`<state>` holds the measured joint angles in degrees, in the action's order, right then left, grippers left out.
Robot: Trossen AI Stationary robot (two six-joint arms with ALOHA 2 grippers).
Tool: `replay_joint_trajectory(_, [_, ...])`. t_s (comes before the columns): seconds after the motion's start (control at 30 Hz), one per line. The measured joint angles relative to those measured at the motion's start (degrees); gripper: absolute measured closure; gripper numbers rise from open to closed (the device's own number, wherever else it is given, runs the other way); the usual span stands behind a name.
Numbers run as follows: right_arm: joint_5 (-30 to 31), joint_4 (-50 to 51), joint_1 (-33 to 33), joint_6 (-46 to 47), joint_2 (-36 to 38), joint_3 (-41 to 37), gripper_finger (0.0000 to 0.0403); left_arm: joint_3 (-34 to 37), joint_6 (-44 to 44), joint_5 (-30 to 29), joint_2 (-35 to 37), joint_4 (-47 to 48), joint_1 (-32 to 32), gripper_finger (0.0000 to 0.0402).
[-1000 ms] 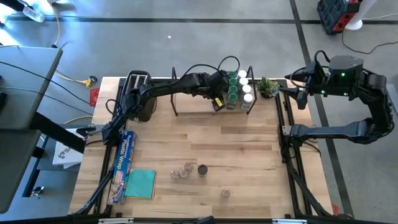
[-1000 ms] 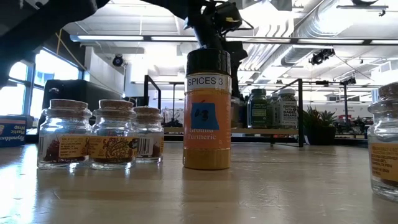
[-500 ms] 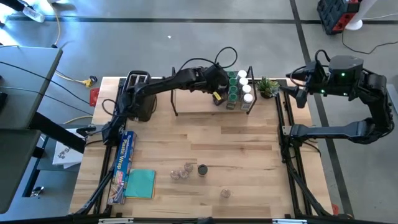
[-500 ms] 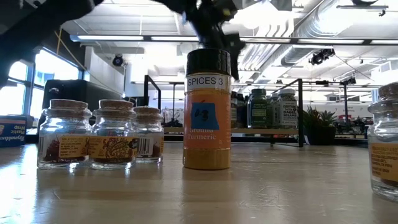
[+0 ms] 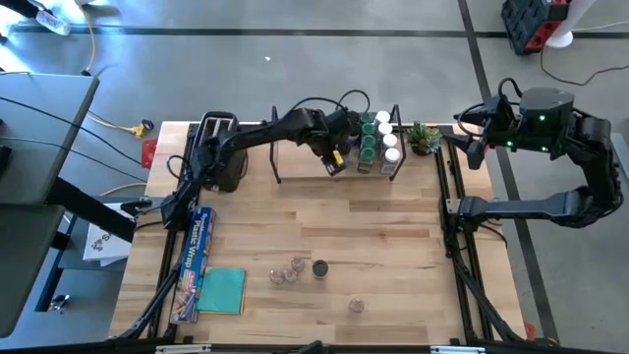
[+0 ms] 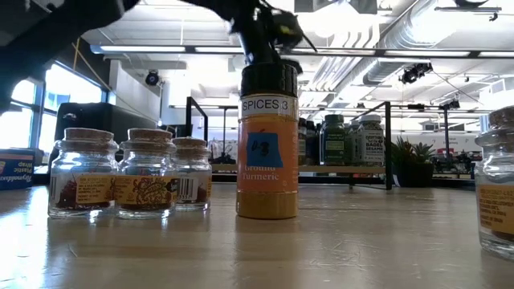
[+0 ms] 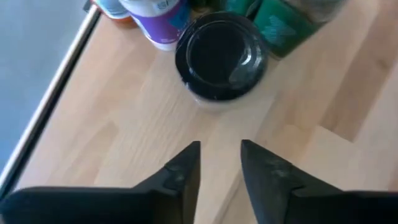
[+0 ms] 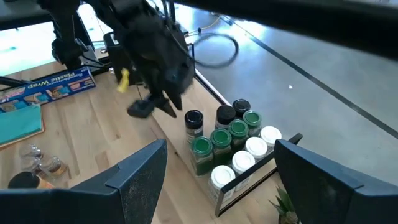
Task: Shelf spices
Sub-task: Put the black seasoning bottle on the shelf and align it with the other black seasoning bottles
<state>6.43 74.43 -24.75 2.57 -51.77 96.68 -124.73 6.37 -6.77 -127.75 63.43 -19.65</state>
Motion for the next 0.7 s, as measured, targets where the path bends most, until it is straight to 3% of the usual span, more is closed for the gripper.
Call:
replay_joint_trajectory(0.23, [0.0, 0.4, 0.0, 0.5, 0.0, 0.0, 0.0111, 0.1, -0.7, 0.5, -3.2, -5.0, -0.7, 0.0329])
replay_joint_trajectory(0.7, [0.0, 0.6, 0.0, 0.6, 0.0, 0.0, 0.0111, 0.0, -1.6, 0.2, -4.3, -12.0, -0.7, 0.0335])
